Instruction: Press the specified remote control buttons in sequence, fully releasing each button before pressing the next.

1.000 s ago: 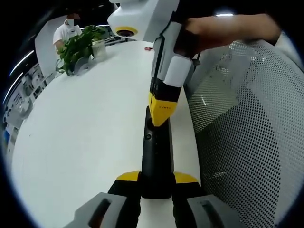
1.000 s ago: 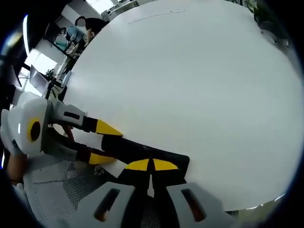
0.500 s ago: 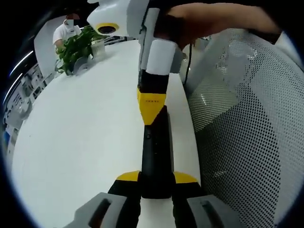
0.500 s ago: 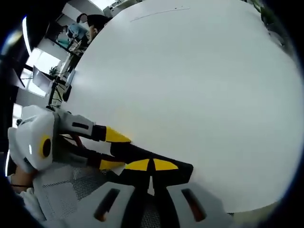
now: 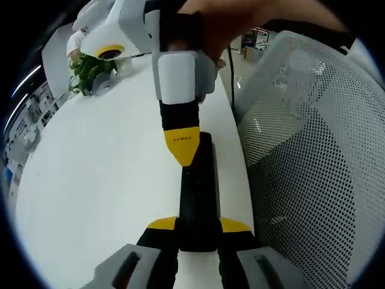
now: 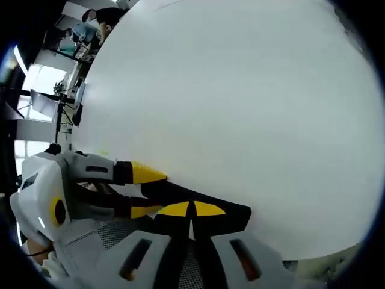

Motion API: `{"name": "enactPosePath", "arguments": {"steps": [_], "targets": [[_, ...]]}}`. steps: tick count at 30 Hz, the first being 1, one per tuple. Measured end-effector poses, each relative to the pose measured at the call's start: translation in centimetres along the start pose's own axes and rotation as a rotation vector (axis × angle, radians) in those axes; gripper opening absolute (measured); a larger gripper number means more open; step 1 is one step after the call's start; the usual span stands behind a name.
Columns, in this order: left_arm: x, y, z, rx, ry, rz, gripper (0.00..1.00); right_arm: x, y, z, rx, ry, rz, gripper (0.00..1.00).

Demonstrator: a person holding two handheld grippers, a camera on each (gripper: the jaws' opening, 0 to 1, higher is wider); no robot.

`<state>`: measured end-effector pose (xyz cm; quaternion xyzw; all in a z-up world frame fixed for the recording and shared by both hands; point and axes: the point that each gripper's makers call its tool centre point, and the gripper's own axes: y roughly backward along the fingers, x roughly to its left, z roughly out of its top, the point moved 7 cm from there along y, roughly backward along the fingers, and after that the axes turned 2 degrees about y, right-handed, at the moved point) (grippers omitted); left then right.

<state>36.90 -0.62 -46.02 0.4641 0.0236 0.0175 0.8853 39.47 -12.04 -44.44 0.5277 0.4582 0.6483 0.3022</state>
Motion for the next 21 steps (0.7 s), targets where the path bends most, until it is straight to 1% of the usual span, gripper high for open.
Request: {"name": "enactPosePath", "arguments": {"steps": [3, 8, 11, 14, 17, 21], "targets": [[0.03, 0.0, 0.01, 0.002, 0.004, 0.001, 0.24, 0.0, -0.33, 0.13, 0.029, -0.011, -0.013, 0.0], [0.02, -0.03, 0.01, 0.004, 0.003, 0.001, 0.24, 0.36, -0.48, 0.39, 0.046, -0.015, -0.016, 0.0], [-0.01, 0.0, 0.04, 0.004, 0.002, 0.002, 0.24, 0.2, -0.55, 0.58, 0.063, -0.012, -0.038, 0.0], [-0.01, -0.02, 0.05, 0.004, 0.0, 0.001, 0.24, 0.24, -0.55, 0.53, 0.08, -0.033, -0.043, 0.0], [-0.01, 0.0, 0.06, 0.006, 0.001, 0.001, 0.24, 0.17, -0.69, 0.66, 0.088, -0.025, -0.055, 0.0], [0.0, 0.0, 0.08, 0.009, 0.0, 0.002, 0.24, 0.37, -0.79, 0.93, 0.082, -0.032, -0.04, 0.0]]}}
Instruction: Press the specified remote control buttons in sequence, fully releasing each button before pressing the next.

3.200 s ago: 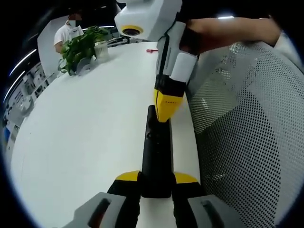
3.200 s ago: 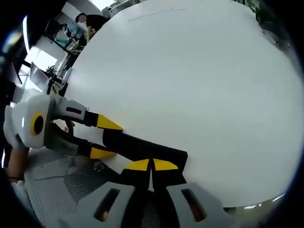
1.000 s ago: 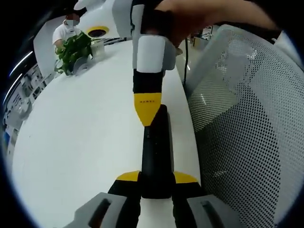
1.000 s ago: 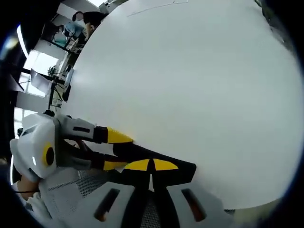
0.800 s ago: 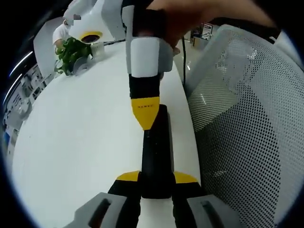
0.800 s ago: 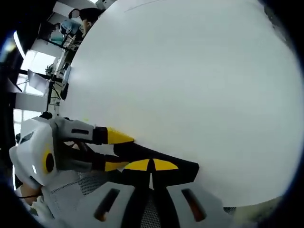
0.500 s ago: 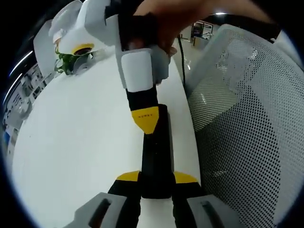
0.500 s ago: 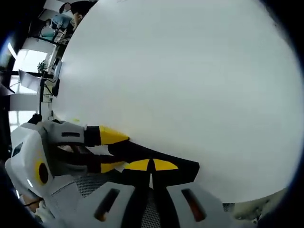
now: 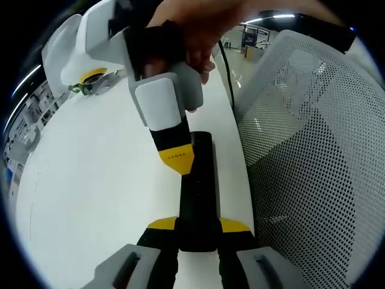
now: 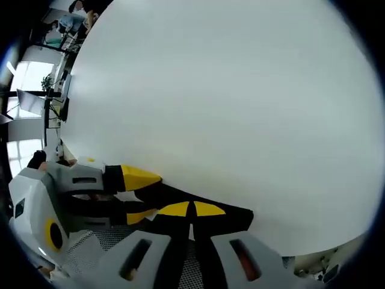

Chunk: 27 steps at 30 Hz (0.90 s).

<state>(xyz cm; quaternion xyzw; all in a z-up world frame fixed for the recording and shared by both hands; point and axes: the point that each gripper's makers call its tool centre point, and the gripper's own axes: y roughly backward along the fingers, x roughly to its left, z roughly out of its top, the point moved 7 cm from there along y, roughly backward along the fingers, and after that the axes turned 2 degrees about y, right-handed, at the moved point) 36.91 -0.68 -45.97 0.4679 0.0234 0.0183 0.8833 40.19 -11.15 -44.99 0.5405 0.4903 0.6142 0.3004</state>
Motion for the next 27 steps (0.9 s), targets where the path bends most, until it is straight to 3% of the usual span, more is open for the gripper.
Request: {"name": "enactPosePath", "arguments": {"steps": [27], "targets": [[0.08, -0.04, -0.08, -0.008, 0.019, -0.001, 0.23, 0.38, -0.41, 0.25, 0.062, 0.023, -0.058, 0.0]]}}
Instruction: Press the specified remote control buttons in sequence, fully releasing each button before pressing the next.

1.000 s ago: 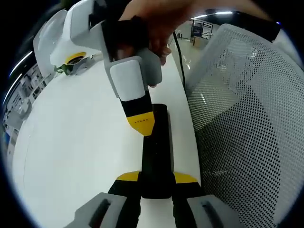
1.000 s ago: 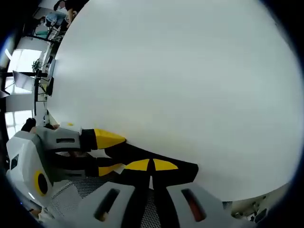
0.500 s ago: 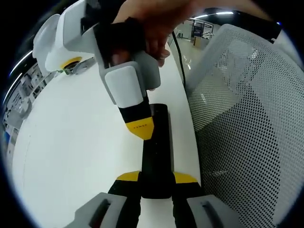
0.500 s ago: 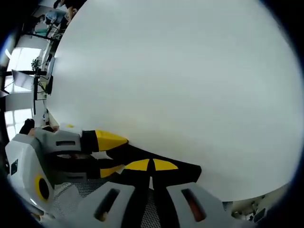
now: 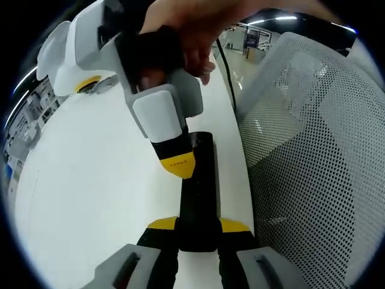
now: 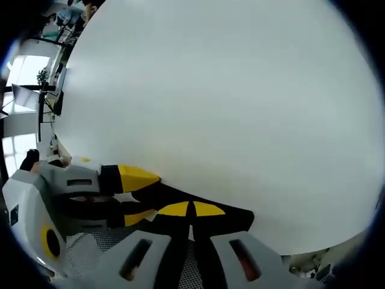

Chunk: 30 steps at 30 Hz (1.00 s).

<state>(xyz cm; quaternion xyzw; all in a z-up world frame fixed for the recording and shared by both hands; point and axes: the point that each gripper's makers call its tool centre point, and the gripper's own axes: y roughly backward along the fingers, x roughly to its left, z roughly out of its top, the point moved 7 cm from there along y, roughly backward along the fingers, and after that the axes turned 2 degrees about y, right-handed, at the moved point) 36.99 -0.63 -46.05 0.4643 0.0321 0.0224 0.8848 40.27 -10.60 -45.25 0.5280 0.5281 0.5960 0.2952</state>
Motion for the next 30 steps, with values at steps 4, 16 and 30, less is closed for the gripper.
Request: {"name": "enactPosePath", "arguments": {"steps": [4, 16, 30], "targets": [[0.0, 0.0, 0.0, -0.002, 0.002, 0.001, 0.23, -0.1, 0.0, 0.0, 0.002, -0.008, 0.004, 0.0], [-0.1, 0.0, 0.1, 0.006, -0.009, 0.003, 0.24, -0.4, 0.1, -1.4, -0.158, -0.041, 0.066, 0.0], [-0.1, 0.0, 0.1, 0.006, -0.012, 0.002, 0.24, -0.1, 0.4, -2.2, -0.206, 0.067, 0.01, 0.0]]}}
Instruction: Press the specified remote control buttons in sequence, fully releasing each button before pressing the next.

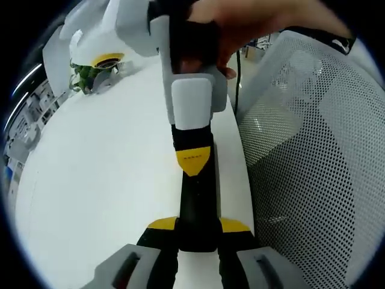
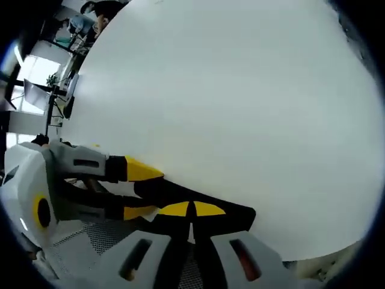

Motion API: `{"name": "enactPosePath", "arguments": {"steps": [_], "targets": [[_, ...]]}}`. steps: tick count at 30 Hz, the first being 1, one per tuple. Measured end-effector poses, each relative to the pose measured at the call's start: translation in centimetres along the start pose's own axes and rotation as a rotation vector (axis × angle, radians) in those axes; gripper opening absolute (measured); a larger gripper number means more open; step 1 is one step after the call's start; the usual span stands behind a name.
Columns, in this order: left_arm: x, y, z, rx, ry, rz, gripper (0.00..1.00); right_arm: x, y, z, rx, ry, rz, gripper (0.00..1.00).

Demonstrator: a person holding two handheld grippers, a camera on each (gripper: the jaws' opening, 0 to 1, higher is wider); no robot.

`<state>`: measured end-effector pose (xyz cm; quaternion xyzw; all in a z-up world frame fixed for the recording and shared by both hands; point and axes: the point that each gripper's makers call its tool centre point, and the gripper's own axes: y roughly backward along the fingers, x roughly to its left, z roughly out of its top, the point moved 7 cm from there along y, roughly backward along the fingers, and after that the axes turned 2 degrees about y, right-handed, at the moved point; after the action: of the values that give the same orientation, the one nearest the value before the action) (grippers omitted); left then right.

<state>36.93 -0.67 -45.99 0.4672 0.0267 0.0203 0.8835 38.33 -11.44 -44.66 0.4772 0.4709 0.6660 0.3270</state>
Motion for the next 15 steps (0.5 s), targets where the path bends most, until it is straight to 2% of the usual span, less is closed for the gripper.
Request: {"name": "enactPosePath", "arguments": {"steps": [8, 15], "targets": [[0.03, -0.04, 0.03, 0.003, -0.001, 0.0, 0.24, 0.38, 0.37, 0.0, -0.023, 0.05, 0.022, 0.0], [0.03, -0.05, 0.02, 0.002, -0.001, -0.001, 0.24, 0.3, 0.23, -0.3, -0.002, 0.082, -0.012, 0.0]]}}
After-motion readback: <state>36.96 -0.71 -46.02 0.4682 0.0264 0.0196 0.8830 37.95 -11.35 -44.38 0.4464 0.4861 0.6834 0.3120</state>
